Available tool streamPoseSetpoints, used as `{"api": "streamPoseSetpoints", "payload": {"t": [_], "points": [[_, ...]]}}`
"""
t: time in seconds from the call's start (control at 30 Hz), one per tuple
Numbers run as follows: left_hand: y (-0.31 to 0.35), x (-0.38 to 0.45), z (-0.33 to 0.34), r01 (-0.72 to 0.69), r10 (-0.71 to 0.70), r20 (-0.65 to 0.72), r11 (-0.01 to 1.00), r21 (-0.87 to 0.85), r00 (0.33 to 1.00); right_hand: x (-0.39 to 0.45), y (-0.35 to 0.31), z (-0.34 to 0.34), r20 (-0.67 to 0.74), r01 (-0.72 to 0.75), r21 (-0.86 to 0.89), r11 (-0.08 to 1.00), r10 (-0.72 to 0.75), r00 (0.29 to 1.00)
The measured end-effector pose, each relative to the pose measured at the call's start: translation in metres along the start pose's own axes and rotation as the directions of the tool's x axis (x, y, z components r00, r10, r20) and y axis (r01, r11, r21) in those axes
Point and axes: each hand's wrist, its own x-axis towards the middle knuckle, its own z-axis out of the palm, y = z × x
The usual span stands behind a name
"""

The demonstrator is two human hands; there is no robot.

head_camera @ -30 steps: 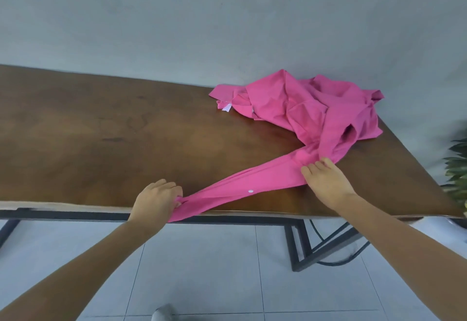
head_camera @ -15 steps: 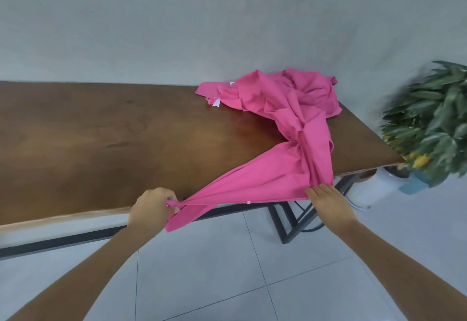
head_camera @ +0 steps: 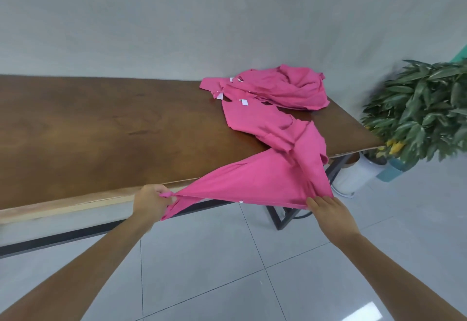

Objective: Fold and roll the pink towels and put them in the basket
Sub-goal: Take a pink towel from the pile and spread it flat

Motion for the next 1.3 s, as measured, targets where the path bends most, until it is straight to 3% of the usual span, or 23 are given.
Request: {"api": "streamPoseSetpoints", "payload": {"t": [0.13, 0.33, 0.53, 0.7, 0.87, 1.1, 1.3], "points": [[-0.002, -0.034, -0.002, 0.032, -0.038, -0.085, 0.997, -0.073, 0.996, -0.031, -0.007, -0.008, -0.047, 0.011, 0.033, 0.999, -0.01, 0.999], [-0.011, -0.103, 0.002, -0.036, 0.011, -0.153, 0.987, -0.158, 0.988, -0.111, -0.024, 0.0, -0.056, 0.001, 0.101, 0.995, 0.004, 0.998], [-0.024, -0.173, 0.006, 0.041, -0.091, -0.166, 0.958, -0.285, 0.982, -0.169, -0.037, -0.022, 0.024, -0.089, 0.139, 0.986, 0.086, 0.996], [-0.044, -0.212, -0.004, 0.006, -0.024, -0.306, 0.998, -0.058, 0.952, -0.183, -0.049, -0.039, 0.128, -0.238, 0.218, 0.946, 0.214, 0.968], [-0.05, -0.244, -0.032, -0.039, 0.062, -0.376, 0.997, 0.068, 0.925, -0.181, -0.066, -0.054, 0.124, -0.227, 0.332, 0.916, 0.196, 0.973], [-0.053, -0.254, -0.063, -0.085, 0.184, -0.314, 0.949, 0.304, 0.931, -0.171, -0.065, -0.056, 0.067, -0.252, 0.408, 0.877, 0.247, 0.967], [-0.055, -0.241, -0.088, -0.106, 0.213, -0.286, 0.932, 0.347, 0.934, -0.163, -0.075, -0.076, 0.036, -0.328, 0.558, 0.762, 0.372, 0.927]]}}
